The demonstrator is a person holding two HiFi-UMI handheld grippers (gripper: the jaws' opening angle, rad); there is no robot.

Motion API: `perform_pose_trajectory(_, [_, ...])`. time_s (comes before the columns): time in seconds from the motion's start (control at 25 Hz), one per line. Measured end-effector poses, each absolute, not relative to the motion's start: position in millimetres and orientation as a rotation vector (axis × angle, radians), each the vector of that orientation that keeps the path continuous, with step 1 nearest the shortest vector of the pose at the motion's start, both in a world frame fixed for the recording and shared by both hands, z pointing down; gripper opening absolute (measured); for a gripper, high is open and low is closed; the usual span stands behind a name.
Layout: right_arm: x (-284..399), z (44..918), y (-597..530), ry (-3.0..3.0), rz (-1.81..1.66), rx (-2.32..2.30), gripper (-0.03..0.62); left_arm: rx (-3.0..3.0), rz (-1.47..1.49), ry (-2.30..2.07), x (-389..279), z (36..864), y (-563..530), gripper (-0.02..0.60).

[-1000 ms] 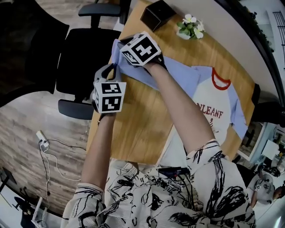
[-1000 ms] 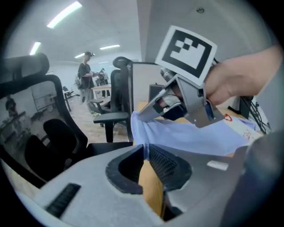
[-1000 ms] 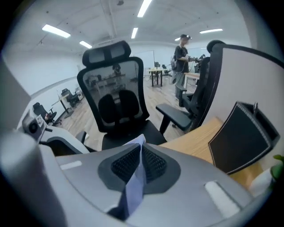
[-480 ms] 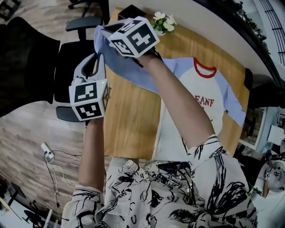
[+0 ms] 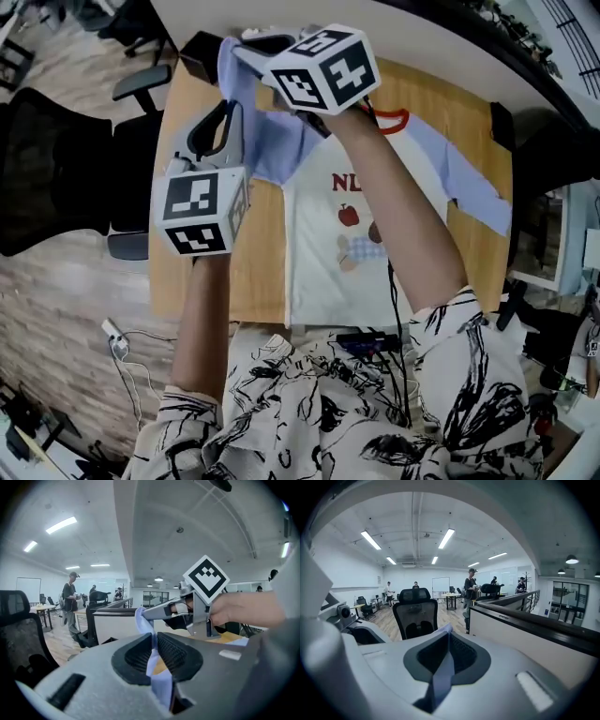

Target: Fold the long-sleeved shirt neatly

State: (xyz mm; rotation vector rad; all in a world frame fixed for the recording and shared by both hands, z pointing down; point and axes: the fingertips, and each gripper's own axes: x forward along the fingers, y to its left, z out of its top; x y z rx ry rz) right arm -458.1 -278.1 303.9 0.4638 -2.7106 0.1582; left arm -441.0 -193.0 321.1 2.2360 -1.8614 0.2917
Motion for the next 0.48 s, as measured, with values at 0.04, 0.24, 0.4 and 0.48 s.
perform_pose_trajectory(0.04, [-439, 298, -279, -2.717, 0.157, 0.476, 0.025, 2.248, 0.291, -1.858, -424, 316, -193, 0.046])
perform_pose_trajectory(0.24, [-347, 281, -284, -2.728, 0.138, 0.532, 0.025, 2.304, 0.28, -1.825, -333, 294, -199, 0.046])
perform_pose_trajectory(0.4, [-277, 271, -288, -2.724, 0.124, 0.57, 0.025, 2.352, 0.269, -1.778, -256, 282, -203, 0.046])
perform_pose_trajectory(0.48, [-243, 272, -289, -2.712, 0.115, 0.581, 0.025, 2.369, 0.275, -1.752, -220, 284, -205, 0.046])
